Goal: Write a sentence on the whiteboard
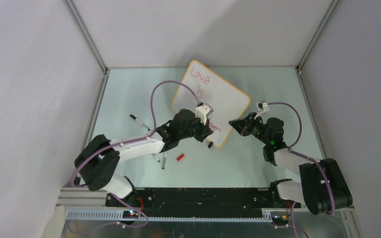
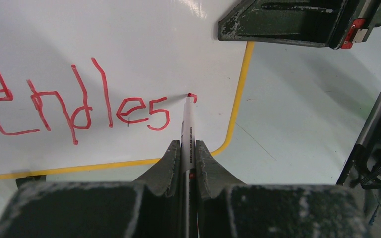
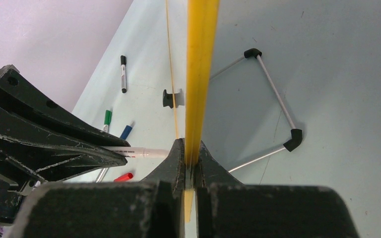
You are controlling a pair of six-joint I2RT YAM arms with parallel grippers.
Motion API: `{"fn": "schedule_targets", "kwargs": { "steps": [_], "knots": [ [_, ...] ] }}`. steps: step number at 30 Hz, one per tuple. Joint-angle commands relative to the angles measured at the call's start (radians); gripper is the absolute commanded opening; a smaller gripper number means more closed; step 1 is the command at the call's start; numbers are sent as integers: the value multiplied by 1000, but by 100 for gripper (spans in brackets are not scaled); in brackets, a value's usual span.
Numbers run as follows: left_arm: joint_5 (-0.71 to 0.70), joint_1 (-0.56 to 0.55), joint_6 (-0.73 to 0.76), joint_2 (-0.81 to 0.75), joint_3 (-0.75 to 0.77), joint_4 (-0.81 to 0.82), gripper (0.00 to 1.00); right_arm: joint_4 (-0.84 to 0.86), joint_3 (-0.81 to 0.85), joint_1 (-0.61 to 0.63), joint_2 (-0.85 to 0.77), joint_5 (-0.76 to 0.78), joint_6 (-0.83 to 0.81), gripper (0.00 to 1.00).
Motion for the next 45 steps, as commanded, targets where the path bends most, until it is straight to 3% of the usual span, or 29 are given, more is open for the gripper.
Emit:
{"fn": "schedule_targets", "kwargs": {
  "steps": [1,45],
  "knots": [
    [-67,1,-11,-31,-3,43,0,11,-1,8,3,-9,-38,0],
    [-64,1,13,-37,-14,2,0,-1,-1,7,-8,-7,-45,0]
  ]
}}
